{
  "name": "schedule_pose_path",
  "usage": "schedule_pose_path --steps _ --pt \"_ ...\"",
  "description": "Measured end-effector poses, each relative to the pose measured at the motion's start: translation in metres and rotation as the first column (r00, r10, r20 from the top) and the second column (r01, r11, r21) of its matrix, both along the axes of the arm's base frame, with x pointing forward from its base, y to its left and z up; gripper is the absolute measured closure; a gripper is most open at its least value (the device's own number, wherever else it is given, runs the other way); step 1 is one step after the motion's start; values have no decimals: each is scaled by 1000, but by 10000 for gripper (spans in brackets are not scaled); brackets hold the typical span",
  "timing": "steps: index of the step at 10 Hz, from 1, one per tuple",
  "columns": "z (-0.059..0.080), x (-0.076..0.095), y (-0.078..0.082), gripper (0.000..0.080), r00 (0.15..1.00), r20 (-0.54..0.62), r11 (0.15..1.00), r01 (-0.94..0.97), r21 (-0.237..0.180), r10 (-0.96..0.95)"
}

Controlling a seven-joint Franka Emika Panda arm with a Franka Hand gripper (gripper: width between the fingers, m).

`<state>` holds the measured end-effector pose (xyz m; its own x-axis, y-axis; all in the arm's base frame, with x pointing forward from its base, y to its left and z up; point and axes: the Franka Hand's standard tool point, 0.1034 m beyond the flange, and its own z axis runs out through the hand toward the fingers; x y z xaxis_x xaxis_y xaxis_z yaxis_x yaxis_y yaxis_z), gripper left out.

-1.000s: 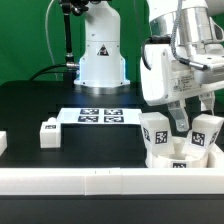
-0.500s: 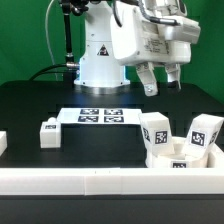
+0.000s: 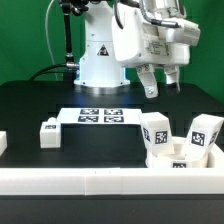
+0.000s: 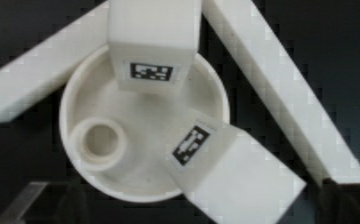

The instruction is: Assemble stool

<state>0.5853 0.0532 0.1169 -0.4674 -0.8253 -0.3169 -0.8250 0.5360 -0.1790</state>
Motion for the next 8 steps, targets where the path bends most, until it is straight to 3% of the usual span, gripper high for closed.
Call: schedule_pose_path --steps 2,5,6,8 --pt "-3 -12 -29 151 994 12 992 -109 -64 110" --pt "-5 -17 -100 151 952 25 936 -297 -189 306" --pt "-7 -19 -109 151 956 24 941 -282 -187 291" --pt "-7 -19 -107 151 956 22 940 -285 -186 294"
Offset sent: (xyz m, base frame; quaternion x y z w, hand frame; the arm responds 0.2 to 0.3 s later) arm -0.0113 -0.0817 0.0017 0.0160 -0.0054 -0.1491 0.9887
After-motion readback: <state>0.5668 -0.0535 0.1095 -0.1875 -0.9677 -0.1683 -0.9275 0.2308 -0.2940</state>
